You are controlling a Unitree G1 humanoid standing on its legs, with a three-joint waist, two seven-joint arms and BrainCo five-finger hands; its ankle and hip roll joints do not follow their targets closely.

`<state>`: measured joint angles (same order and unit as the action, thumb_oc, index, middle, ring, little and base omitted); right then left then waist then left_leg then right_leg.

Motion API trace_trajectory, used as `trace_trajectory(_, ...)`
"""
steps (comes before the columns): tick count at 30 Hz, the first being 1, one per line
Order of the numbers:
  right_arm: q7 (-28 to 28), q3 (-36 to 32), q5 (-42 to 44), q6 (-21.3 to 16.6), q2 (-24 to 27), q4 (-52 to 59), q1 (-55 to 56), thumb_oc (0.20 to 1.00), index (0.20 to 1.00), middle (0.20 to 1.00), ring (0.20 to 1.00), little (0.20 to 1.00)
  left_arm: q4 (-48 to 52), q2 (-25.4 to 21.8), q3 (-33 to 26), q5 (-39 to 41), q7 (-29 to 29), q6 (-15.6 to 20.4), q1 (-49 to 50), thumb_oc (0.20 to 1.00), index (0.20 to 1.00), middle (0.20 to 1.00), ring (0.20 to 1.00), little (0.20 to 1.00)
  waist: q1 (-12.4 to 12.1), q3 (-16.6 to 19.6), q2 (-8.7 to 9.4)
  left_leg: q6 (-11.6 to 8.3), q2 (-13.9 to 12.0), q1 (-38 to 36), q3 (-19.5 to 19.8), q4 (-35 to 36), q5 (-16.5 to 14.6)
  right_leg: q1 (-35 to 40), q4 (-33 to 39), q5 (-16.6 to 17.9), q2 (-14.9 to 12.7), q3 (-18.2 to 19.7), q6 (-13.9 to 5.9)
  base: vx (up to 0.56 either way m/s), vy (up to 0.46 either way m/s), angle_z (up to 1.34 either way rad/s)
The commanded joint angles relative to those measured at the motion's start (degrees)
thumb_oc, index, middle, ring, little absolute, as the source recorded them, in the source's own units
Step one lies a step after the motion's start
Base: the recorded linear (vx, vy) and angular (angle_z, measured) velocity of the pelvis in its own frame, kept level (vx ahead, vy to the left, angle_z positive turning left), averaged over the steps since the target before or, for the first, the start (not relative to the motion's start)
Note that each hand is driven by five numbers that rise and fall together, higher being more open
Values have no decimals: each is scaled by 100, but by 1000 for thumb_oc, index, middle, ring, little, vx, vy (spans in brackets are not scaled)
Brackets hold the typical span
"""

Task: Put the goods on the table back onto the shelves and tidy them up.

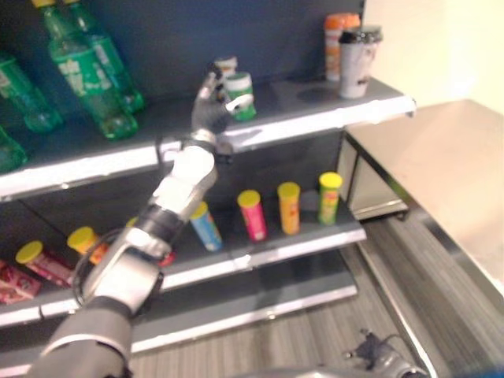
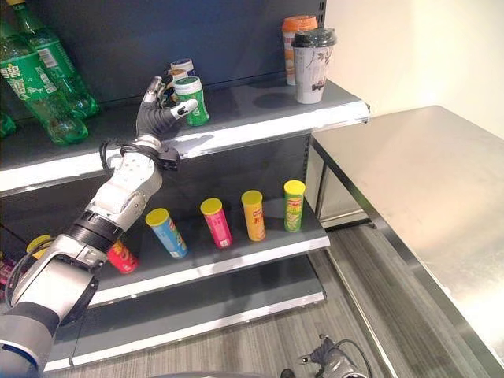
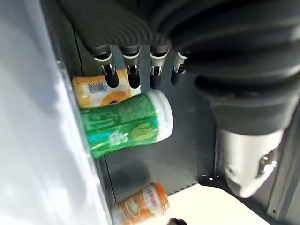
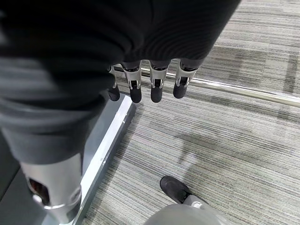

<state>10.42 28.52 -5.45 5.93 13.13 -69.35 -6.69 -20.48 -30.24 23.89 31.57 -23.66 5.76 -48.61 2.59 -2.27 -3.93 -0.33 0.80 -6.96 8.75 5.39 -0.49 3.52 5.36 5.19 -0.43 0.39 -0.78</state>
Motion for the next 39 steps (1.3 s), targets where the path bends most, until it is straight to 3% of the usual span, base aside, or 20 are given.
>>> trace_trajectory(1,53,25,262,-93,-435,-443,-319,1000,1000,1000,1000,1000,608,-250,-927,-1447,-952,359,-276,1000,1000,1000,1000,1000,18,-115,239,-153,-234,-40,-398,-39,-488,404,-78,-675,-459,179,-406,-47,3,4)
trace_trajectory(3,81,51,199,-136,-467,-460,-356,1000,1000,1000,1000,1000,1220,-331,-1380,-2138,-1340,307,-102,1000,1000,1000,1000,1000,-21,-111,288,-159,-232,-22,-390,-39,-503,405,-71,-682,-457,170,-382,-31,0,5)
trace_trajectory(4,101,52,110,-196,-529,-515,-376,1000,1000,1000,1000,1000,2116,-427,-1986,-2832,-1674,325,244,1000,1000,1000,1000,1000,-107,-93,347,-165,-231,-17,-386,-39,-527,415,-75,-685,-454,146,-363,-10,0,8)
trace_trajectory(8,110,73,29,-240,-565,-581,-358,1000,1000,1000,1000,1000,2699,-463,-2344,-3267,-1795,267,537,1000,1000,1000,1000,1000,-156,-67,369,-166,-232,-27,-371,-39,-547,438,-77,-694,-451,137,-349,6,-4,10)
trace_trajectory(12,104,20,-100,-345,-695,-748,-246,1000,1000,1000,1000,1000,3781,-714,-3316,-4227,-1984,239,1556,1000,1000,1000,1000,1000,-357,-33,428,-165,-226,-43,-315,-39,-578,479,-69,-699,-452,74,-335,3,-1,2)
trace_trajectory(14,118,-199,-28,-433,-725,-832,-122,1000,1000,1000,1000,1000,4187,-835,-3954,-4207,-1751,773,2932,1000,1000,1000,1000,1000,-504,-36,454,-170,-225,-35,-271,-39,-575,501,-58,-698,-465,38,-335,1,-1,2)
trace_trajectory(16,141,-351,20,-453,-706,-830,-43,1000,1000,1000,1000,1000,4140,-609,-4310,-3836,-1621,1121,4034,1000,1000,1000,1000,1000,-607,-65,464,-168,-214,-11,-235,-39,-561,501,-49,-688,-468,-2,-334,-8,0,2)
trace_trajectory(18,159,-550,60,-454,-660,-840,6,1000,1000,1000,1000,1000,3903,-227,-4511,-3323,-1419,1288,5084,1000,1000,1000,1000,1000,-730,-125,473,-164,-210,26,-184,-39,-532,488,-41,-672,-474,-42,-337,-32,0,8)
trace_trajectory(19,158,-533,60,-455,-653,-837,23,1000,1000,1000,1000,1000,3914,-217,-4528,-3309,-1407,1295,5116,1000,1000,1000,1000,1000,-718,-109,467,-164,-210,26,-184,-39,-534,489,-40,-673,-474,-43,-338,-33,3,10)
trace_trajectory(20,153,-648,94,-461,-607,-838,43,1000,1000,1000,1000,1000,3581,43,-4595,-3092,-1353,1229,5673,1000,1000,1000,1000,1000,-799,-149,468,-157,-204,52,-136,-39,-515,488,-36,-669,-469,-80,-340,-53,-3,10)
trace_trajectory(22,120,-980,215,-446,-514,-871,40,1000,1000,1000,1000,1000,2003,753,-4698,-2158,-1102,1009,6685,1000,1000,1000,1000,1000,-1038,-224,481,-130,-182,142,-42,-39,-459,459,-36,-675,-463,-162,-360,-52,-6,16)
trace_trajectory(23,118,-981,215,-446,-513,-871,43,1000,1000,1000,1000,1000,1988,747,-4693,-2153,-1100,1019,6682,1000,1000,1000,1000,1000,-1037,-208,479,-128,-187,132,-38,-39,-502,470,-36,-711,-459,-166,-361,-25,2,11)
trace_trajectory(24,76,-1275,510,-398,-461,-910,-34,1000,1000,1000,1000,1000,-488,1055,-4354,-1248,-560,674,6785,1000,1000,1000,1000,1000,-1168,-246,464,-107,-177,167,-17,-39,-461,474,-36,-728,-447,-224,-377,-12,4,18)
trace_trajectory(25,76,-1283,510,-398,-461,-911,-41,1000,1000,1000,1000,1000,-512,1045,-4347,-1241,-557,689,6766,1000,1000,1000,1000,1000,-1171,-233,471,-107,-172,199,-14,-39,-441,444,-36,-713,-452,-226,-379,-65,20,33)
trace_trajectory(26,83,-1318,671,-391,-451,-885,-132,1000,1000,1000,1000,1000,-2423,1114,-3724,-1119,-125,387,6418,1000,1000,1000,1000,1000,-1197,-270,455,-105,-174,214,1,-39,-398,443,-36,-711,-451,-262,-379,-50,27,39)
trace_trajectory(29,73,-1021,638,-332,-492,-801,-211,1000,1000,1000,1000,1000,-5018,1643,-3771,311,317,126,5750,1000,1000,1000,1000,1000,-1172,-256,504,-124,-160,305,26,-39,-341,349,-36,-686,-450,-312,-358,-53,52,29)
trace_trajectory(32,17,-836,520,-248,-483,-724,-204,1000,1000,1000,1000,1000,-5811,1919,-3739,531,574,-215,5554,1000,1000,1000,1000,1000,-1062,-208,578,-135,-167,352,-24,-39,-343,294,-36,-658,-437,-314,-338,-34,53,1)
trace_trajectory(39,35,-949,616,-220,-330,-582,-53,1000,1000,1000,1000,1000,-5656,1881,-3328,381,900,-235,5282,1000,1000,1000,1000,1000,-868,-140,667,-138,-170,405,-74,-39,-336,241,-36,-614,-431,-340,-358,-7,13,-1)
